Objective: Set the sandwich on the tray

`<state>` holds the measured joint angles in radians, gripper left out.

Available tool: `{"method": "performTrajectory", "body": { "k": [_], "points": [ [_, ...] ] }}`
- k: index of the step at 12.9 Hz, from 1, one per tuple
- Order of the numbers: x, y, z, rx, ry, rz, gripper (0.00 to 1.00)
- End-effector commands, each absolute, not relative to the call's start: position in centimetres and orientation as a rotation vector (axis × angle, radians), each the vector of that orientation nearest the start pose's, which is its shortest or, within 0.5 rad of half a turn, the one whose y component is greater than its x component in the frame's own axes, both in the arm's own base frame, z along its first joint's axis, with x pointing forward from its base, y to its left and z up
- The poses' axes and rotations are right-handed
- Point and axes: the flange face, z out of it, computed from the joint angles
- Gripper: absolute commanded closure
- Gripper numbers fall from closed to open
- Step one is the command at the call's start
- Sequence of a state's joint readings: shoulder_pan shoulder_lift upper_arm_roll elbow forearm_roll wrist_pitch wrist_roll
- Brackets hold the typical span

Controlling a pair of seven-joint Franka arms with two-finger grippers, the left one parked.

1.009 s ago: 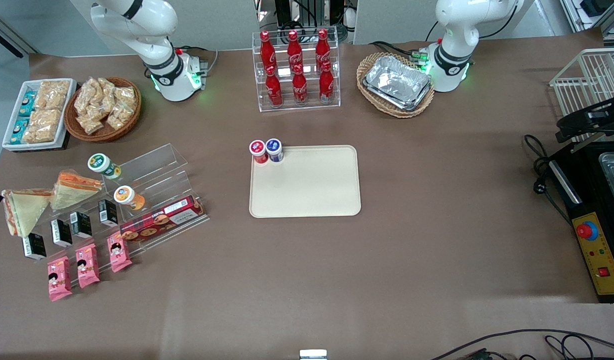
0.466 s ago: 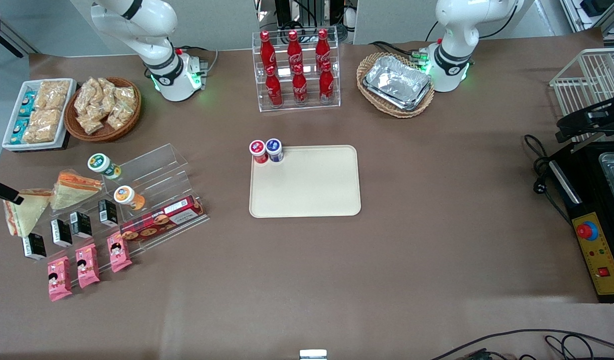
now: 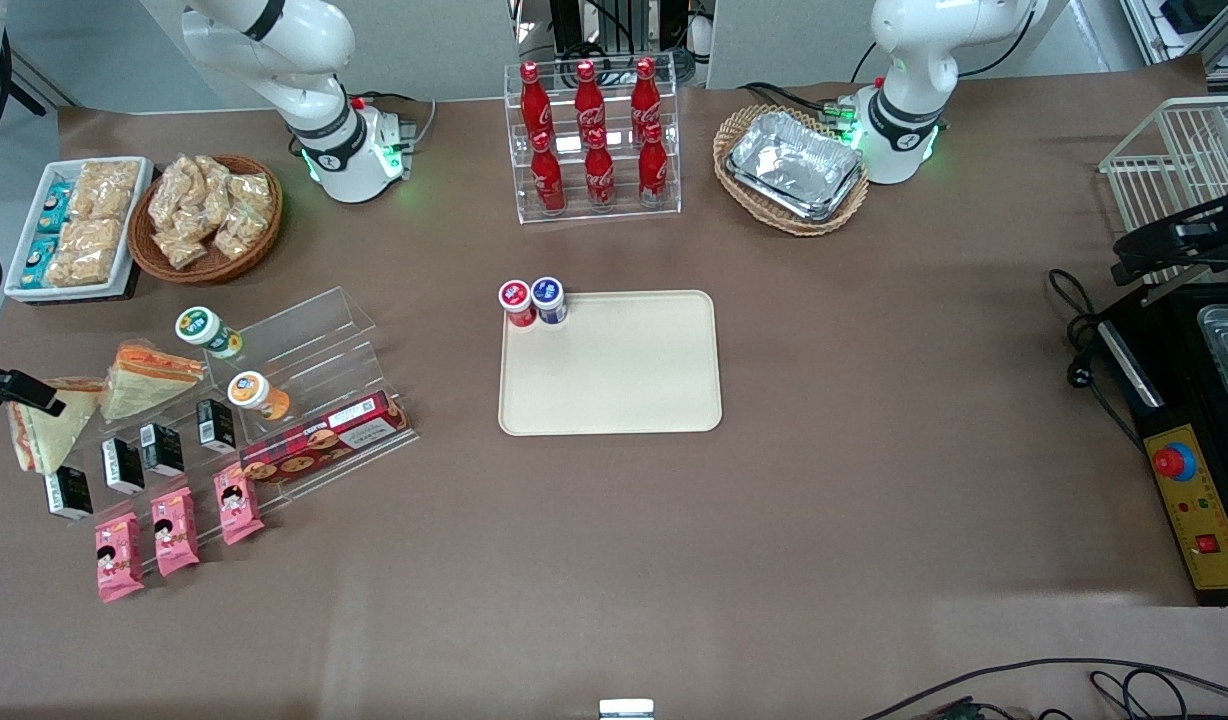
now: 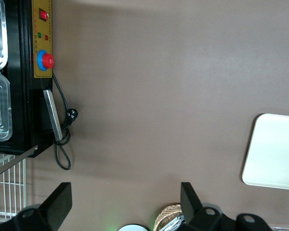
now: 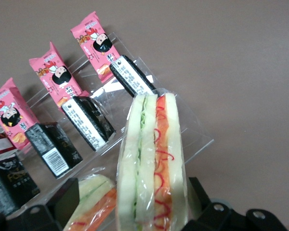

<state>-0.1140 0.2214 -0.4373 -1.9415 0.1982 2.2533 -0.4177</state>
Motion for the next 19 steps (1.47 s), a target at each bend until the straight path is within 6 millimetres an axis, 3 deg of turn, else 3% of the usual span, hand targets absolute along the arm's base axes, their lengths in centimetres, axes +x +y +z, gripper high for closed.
{"method": "performTrajectory", "body": {
  "k": [1,2,5,7,10,13,15,17,19],
  "points": [
    [52.5,-31.0,37.4,-3.095,0.365,-0.259,0.0],
    [52.5,-31.0,37.4,-3.094,0.358,-0.261,0.05],
    [52.2,-31.5,37.4,-3.084,0.338,-0.267,0.51],
    [52.2,-31.6,37.8,-3.082,0.332,-0.265,0.69],
    [53.2,-31.3,40.0,-3.075,0.306,-0.277,0.76],
    [56.5,-30.1,45.4,-3.068,0.202,-0.239,0.77],
    [58.8,-26.6,48.3,-3.05,0.082,-0.184,0.77],
    [60.7,-21.3,50.2,-3.036,-0.07,-0.136,0.77],
    [62.3,-14.8,51.2,-3.011,-0.253,-0.086,0.77]
  ]
}}
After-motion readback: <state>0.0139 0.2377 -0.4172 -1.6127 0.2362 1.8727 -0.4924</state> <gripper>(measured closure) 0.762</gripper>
